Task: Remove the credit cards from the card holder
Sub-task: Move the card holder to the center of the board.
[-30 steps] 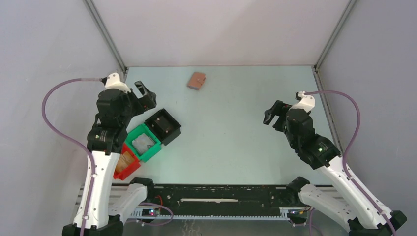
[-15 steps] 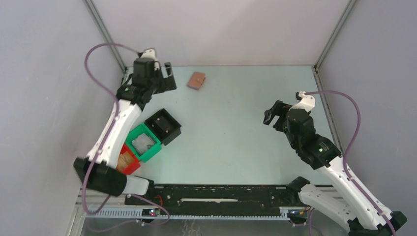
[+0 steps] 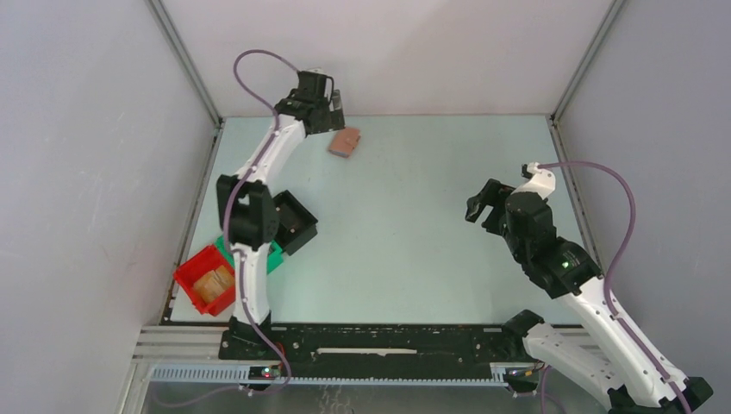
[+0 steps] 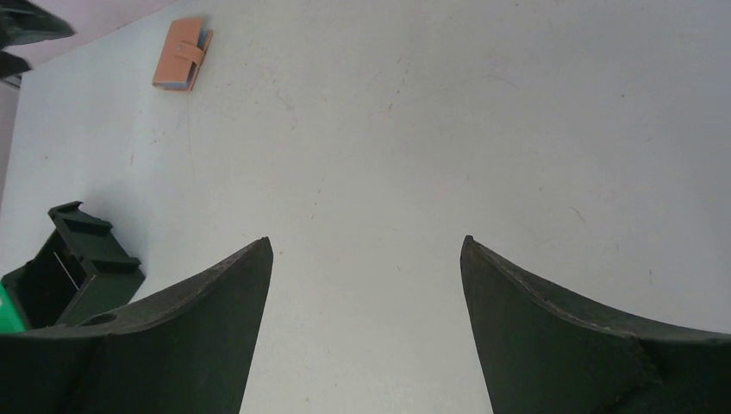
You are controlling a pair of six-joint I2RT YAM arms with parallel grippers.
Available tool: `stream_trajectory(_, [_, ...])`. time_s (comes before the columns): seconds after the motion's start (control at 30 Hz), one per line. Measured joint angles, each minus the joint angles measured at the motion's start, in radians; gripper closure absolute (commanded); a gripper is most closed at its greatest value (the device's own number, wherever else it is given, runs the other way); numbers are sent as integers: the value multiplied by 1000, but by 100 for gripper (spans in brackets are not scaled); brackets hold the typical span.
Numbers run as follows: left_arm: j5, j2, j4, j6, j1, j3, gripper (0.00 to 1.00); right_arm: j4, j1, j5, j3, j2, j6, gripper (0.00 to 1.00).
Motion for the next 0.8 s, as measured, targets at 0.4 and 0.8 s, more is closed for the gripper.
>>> stream_trajectory(0.4, [7, 303, 50, -50, -33, 245, 12, -5, -2, -6, -3, -10, 49, 11])
stream_trajectory(0.8, [-43, 437, 95, 32, -148, 394, 11, -3, -3, -81, -6, 106, 102, 12])
